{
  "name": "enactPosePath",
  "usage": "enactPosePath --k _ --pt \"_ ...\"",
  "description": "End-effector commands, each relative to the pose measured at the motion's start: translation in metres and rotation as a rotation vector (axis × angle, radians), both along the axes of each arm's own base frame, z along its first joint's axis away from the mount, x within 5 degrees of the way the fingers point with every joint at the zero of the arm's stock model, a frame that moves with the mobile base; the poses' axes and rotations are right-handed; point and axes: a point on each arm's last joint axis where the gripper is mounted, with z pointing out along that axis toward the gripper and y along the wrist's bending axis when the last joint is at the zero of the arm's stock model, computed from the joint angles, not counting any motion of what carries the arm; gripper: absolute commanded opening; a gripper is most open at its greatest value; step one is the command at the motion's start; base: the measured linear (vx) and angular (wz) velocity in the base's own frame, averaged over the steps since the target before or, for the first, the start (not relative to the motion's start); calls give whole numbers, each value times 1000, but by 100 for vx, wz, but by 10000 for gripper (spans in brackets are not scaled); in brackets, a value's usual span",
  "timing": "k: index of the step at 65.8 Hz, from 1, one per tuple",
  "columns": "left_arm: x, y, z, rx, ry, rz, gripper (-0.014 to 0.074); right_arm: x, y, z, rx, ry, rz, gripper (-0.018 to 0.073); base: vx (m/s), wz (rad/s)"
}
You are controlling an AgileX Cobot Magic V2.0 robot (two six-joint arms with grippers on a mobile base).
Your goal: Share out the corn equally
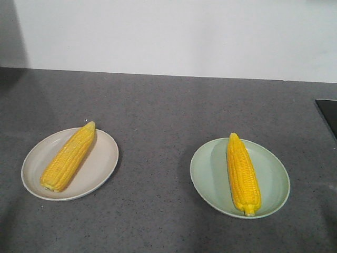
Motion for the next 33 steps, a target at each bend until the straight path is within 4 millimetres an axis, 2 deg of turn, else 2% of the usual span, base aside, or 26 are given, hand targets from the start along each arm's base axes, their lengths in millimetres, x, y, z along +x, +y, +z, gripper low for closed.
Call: enactPosePath --k 1,17,33 --pt "-2 0 3 -14 -81 0 -8 0 -3 3 -9 -63 -50 -1 0 0" --pt "-2 0 3 -19 -81 0 -7 0 -11 3 -13 -62 -186 -1 0 0" --pt "-2 0 3 -19 -81 0 -7 0 -12 3 -13 -59 -205 -1 0 0"
